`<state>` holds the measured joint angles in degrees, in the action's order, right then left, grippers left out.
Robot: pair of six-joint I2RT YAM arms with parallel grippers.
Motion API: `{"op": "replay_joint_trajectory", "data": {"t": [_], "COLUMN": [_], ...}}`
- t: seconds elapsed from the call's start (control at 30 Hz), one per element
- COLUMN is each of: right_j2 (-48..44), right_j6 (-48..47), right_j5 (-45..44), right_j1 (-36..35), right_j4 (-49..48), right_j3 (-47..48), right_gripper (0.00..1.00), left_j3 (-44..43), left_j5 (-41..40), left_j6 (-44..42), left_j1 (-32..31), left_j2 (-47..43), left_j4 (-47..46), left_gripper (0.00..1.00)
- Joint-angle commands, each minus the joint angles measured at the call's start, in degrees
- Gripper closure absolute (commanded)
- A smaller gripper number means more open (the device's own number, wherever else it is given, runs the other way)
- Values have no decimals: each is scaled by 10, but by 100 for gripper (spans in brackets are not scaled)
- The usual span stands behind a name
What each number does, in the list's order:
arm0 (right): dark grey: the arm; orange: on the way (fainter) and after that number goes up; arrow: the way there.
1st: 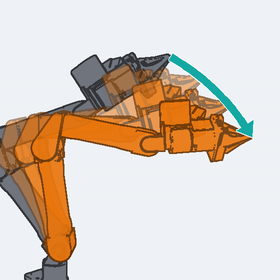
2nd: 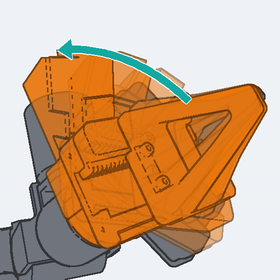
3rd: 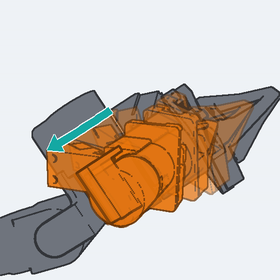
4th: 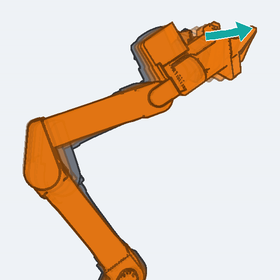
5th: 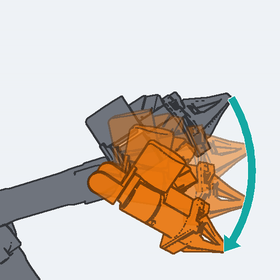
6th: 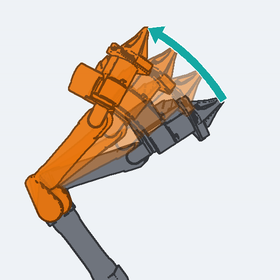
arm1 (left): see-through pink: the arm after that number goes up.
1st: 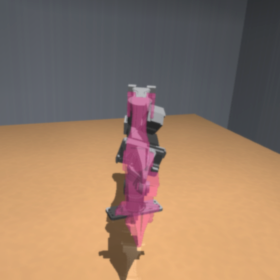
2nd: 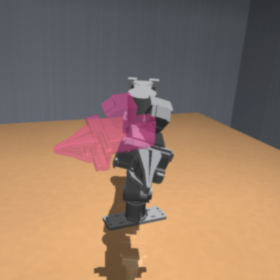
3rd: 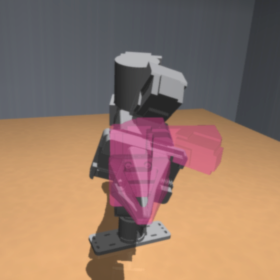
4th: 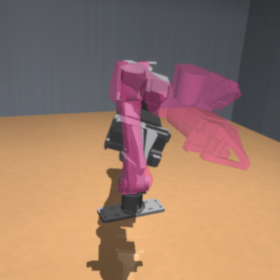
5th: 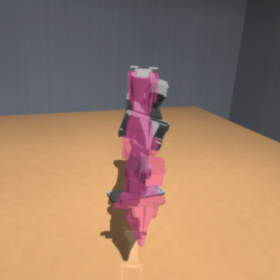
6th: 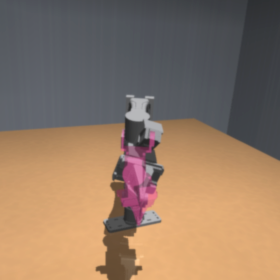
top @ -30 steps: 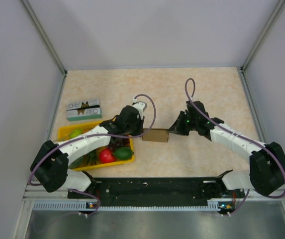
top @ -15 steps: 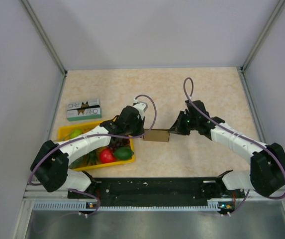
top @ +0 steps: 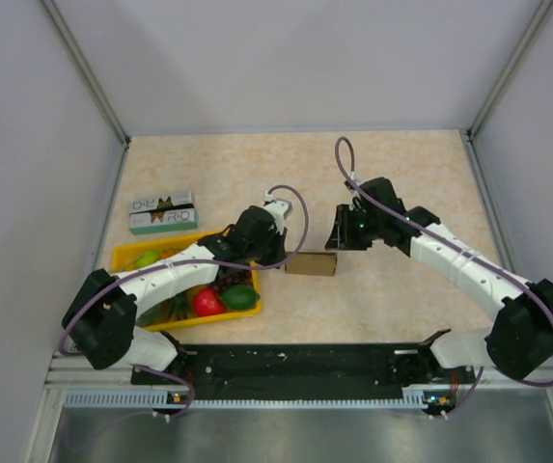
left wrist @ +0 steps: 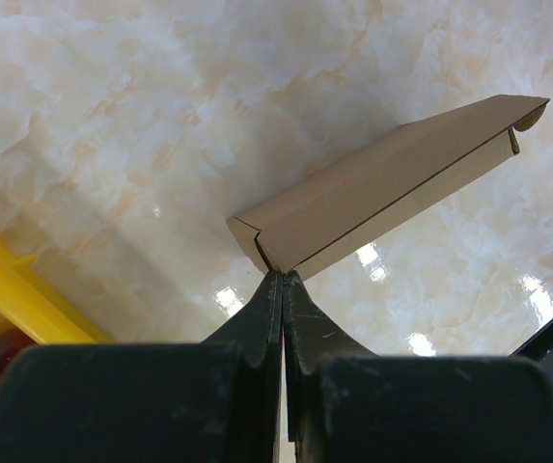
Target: Fold the paper box
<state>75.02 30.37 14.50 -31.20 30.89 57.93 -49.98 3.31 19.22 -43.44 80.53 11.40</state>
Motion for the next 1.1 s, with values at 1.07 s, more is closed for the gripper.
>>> {"op": "replay_joint_trajectory", "data": {"t": [1.07], "right_j2": [65], "right_j6": [-62], "right_j5": [-157], "right_j1": [-62], "right_j4": [29], "right_j3": [21], "right_gripper": [77], "left_j3": [-1], "left_j5": [15], "left_j6": [0], "left_j1": [-5], "left_j2": [15], "left_j4": [12], "left_gripper": [100]}}
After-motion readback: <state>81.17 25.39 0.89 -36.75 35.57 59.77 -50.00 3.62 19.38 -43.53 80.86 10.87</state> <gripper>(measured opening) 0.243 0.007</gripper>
